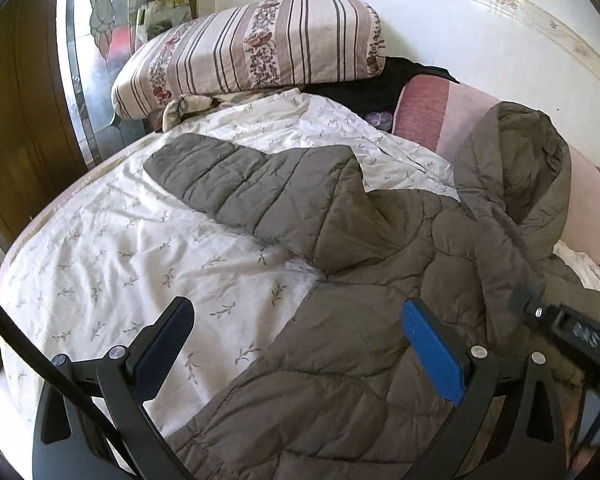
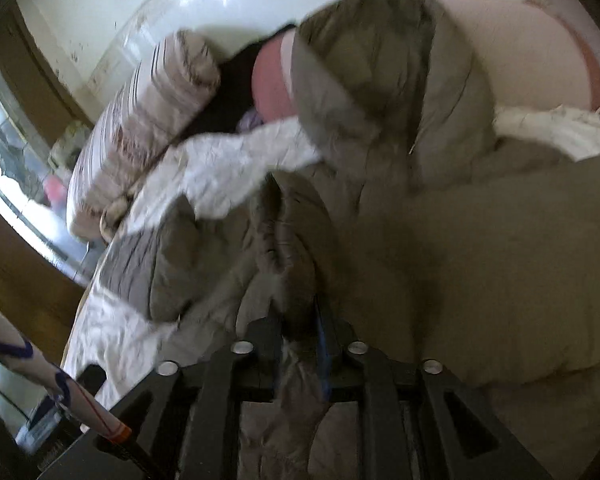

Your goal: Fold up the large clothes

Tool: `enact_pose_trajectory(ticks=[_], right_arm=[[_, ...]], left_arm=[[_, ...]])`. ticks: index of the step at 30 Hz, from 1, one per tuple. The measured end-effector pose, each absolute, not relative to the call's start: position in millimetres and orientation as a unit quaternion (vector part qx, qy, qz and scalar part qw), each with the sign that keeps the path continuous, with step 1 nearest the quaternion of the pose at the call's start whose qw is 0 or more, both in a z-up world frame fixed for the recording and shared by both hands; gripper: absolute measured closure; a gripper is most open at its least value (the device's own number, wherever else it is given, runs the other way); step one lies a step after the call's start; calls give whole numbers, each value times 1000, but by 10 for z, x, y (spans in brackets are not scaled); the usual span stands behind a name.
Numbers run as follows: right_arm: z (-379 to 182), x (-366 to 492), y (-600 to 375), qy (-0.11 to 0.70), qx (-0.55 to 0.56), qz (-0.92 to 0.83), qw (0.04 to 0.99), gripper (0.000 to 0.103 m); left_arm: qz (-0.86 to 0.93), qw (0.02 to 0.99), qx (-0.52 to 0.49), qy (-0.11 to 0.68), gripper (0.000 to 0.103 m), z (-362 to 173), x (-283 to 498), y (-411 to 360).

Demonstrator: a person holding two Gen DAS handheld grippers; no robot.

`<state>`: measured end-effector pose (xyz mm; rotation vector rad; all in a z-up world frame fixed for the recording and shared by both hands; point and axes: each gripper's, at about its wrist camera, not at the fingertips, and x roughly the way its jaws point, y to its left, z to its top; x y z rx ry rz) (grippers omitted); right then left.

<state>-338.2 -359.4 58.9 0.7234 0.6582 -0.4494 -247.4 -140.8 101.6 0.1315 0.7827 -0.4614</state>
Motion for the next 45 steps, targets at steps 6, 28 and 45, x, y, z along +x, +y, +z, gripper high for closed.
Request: enact_pose_trajectory(ticks=[6, 28, 45], right_arm=[[876, -3723, -3564, 289, 313, -184, 886, 50], [442, -5075, -4476, 336, 311, -428, 779, 48], [275, -4607, -3464, 398, 267, -383, 790, 48]], left_arm=[[-237, 892, 69, 380, 0, 936, -2518, -1617], [-304, 829, 189, 431, 0, 361, -2852, -2485], [-322, 854, 173, 370, 0, 622, -2907, -2239]])
